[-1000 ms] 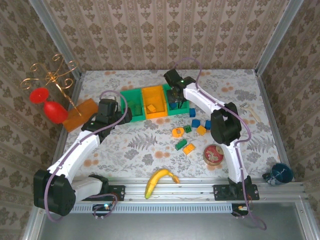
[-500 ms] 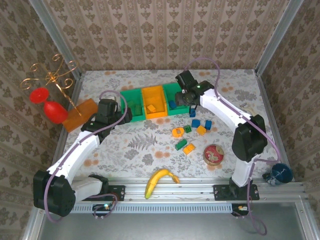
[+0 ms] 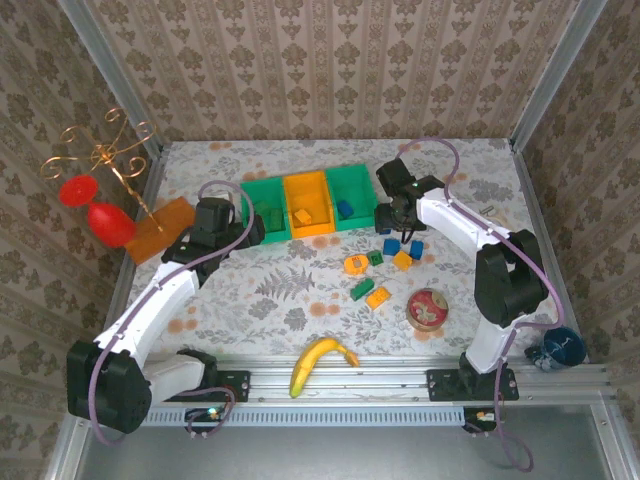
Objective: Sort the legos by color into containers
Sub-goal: Move the lego to the center of the table.
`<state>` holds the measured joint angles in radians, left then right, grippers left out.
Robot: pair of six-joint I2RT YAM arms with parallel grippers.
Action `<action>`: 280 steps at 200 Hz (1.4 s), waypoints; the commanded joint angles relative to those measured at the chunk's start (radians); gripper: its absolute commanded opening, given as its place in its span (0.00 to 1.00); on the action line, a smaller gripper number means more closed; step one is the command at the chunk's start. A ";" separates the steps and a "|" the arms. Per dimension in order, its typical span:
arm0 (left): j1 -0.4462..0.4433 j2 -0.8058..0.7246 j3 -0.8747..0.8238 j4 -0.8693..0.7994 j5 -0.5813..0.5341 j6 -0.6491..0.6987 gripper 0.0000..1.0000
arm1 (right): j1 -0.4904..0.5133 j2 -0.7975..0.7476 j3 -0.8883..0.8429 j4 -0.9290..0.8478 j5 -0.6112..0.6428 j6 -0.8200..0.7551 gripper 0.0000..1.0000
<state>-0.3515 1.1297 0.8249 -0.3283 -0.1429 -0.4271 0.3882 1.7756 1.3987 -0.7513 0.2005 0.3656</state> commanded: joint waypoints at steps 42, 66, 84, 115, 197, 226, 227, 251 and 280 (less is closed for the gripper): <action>0.009 -0.005 -0.007 0.016 0.017 -0.024 1.00 | -0.002 0.064 -0.013 0.026 -0.029 -0.014 0.80; 0.009 -0.002 -0.006 0.016 0.019 -0.023 1.00 | -0.003 0.074 -0.015 0.030 -0.030 -0.015 0.83; 0.009 0.001 -0.007 0.019 0.020 -0.025 1.00 | -0.005 0.082 -0.020 0.039 -0.033 -0.017 0.86; 0.011 0.007 -0.001 0.019 0.027 -0.024 1.00 | -0.012 0.091 -0.038 0.060 -0.044 -0.017 0.91; 0.011 0.014 0.003 0.024 0.032 -0.026 1.00 | -0.041 0.139 -0.048 0.116 -0.087 -0.018 0.90; 0.012 0.020 0.005 0.024 0.034 -0.028 1.00 | -0.045 0.179 -0.018 0.124 -0.099 -0.027 0.88; 0.012 0.021 0.005 0.024 0.034 -0.027 1.00 | -0.044 0.181 -0.017 0.124 -0.098 -0.027 0.88; 0.013 0.021 0.005 0.024 0.034 -0.028 1.00 | -0.048 0.206 0.007 0.126 -0.101 -0.031 0.85; 0.013 0.021 0.003 0.024 0.036 -0.028 1.00 | -0.054 0.227 0.029 0.133 -0.101 -0.038 0.82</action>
<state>-0.3450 1.1465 0.8249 -0.3202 -0.1184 -0.4282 0.3431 1.9793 1.3830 -0.6270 0.1154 0.3420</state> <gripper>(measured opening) 0.998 0.835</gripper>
